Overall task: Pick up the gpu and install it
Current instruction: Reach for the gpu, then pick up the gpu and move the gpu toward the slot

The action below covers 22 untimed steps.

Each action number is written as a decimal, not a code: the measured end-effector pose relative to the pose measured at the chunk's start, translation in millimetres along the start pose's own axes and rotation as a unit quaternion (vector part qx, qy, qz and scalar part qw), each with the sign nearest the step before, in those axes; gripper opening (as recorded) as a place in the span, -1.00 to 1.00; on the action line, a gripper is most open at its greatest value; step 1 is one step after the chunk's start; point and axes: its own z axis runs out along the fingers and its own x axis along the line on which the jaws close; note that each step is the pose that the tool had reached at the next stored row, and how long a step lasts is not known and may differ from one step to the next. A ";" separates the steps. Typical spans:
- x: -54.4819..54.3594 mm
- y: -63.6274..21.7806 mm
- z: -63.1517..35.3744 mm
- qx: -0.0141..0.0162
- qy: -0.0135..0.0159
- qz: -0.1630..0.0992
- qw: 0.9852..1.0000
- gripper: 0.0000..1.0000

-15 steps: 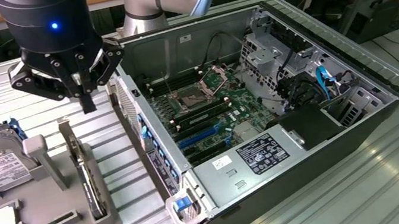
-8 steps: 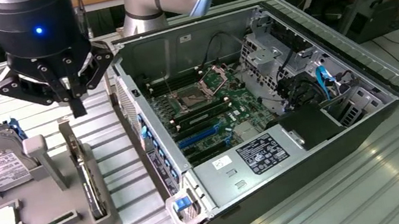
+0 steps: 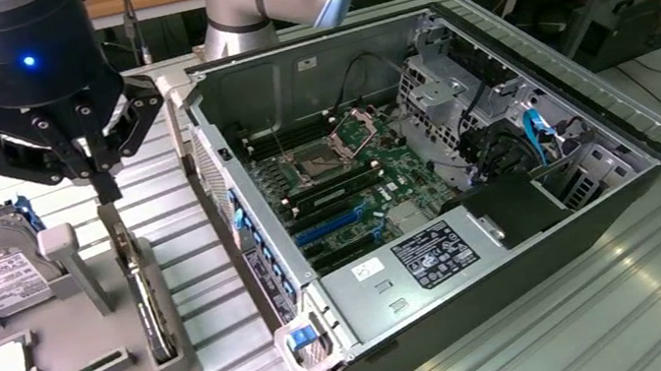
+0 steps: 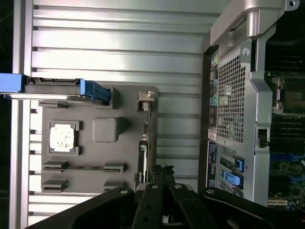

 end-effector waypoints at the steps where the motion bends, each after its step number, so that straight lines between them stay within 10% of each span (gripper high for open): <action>1: 2.2 0.1 0.0 0.000 0.000 -0.002 1.000 -0.79; 22: 23.7 -3.0 0.6 0.000 0.001 -0.020 1.000 -0.79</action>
